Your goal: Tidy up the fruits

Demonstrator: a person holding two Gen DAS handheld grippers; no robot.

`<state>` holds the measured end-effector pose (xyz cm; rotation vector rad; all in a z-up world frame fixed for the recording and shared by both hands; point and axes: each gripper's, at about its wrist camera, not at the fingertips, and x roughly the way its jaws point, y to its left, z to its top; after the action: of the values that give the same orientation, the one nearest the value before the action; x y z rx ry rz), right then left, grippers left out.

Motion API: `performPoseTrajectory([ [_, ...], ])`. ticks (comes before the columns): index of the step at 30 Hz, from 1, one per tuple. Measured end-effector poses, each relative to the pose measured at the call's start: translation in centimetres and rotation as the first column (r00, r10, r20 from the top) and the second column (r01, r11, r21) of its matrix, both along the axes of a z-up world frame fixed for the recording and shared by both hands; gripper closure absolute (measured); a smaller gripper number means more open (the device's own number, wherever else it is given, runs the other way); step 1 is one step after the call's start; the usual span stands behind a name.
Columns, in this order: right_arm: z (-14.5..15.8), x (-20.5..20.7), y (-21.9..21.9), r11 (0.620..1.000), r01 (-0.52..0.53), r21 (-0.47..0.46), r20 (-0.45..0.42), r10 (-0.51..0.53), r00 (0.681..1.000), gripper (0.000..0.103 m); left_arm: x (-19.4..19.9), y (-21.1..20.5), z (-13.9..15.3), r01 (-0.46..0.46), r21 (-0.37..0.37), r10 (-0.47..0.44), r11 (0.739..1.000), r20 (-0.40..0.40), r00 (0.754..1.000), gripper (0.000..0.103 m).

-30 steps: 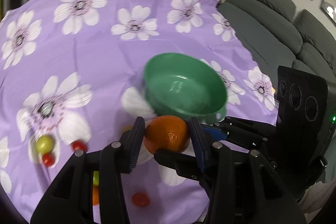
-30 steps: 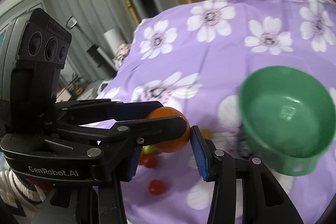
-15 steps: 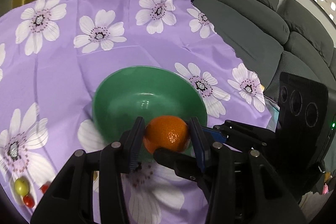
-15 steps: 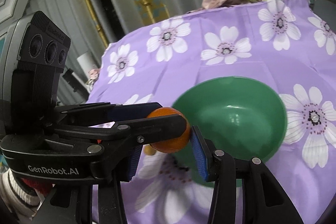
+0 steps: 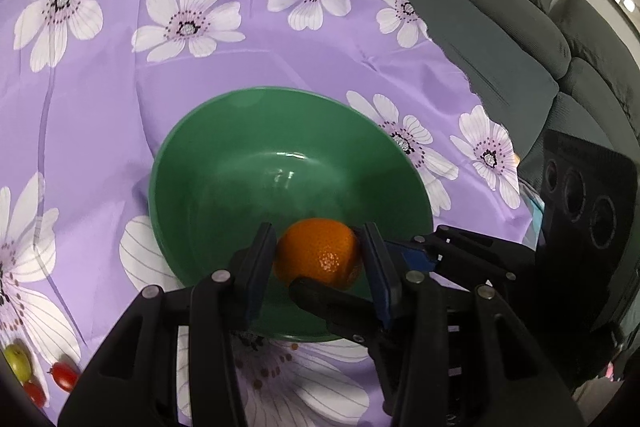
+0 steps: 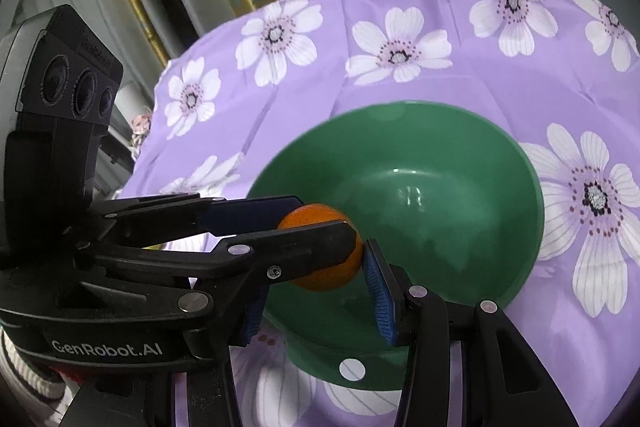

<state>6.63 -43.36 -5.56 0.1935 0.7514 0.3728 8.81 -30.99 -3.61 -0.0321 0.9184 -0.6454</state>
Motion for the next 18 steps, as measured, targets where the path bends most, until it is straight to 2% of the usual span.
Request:
performPoseTrajectory([
  [2,0.1,0.1,0.1,1.000,0.006,-0.016,-0.003,-0.006,1.000,0.056,0.1,0.3,-0.1,-0.008,-0.008,0.008,1.000,-0.006,1.000,0.059],
  [4,0.3,0.1,0.1,1.000,0.015,-0.017,-0.012,-0.015,1.000,0.056,0.1,0.4,-0.1,-0.016,-0.004,0.016,1.000,-0.010,1.000,0.054],
  [7,0.4,-0.3,0.0,0.999,0.028,-0.027,-0.011,-0.028,1.000,0.056,-0.3,1.1,0.1,-0.024,-0.006,0.024,1.000,0.000,1.000,0.051],
  [10,0.6,-1.2,-0.4,0.999,0.037,-0.003,0.000,-0.037,0.999,0.056,-1.0,2.5,0.5,-0.044,-0.025,0.045,0.999,0.007,0.999,0.047],
  [12,1.0,-1.9,-0.8,0.999,0.044,0.015,0.011,-0.044,0.999,0.056,-1.7,4.0,1.0,-0.073,-0.039,0.073,0.997,0.012,0.997,0.042],
  [18,2.2,-3.7,-1.9,0.995,0.049,0.083,0.045,-0.053,0.998,0.056,-4.3,9.5,2.6,-0.199,-0.025,0.201,0.980,0.075,0.977,0.041],
])
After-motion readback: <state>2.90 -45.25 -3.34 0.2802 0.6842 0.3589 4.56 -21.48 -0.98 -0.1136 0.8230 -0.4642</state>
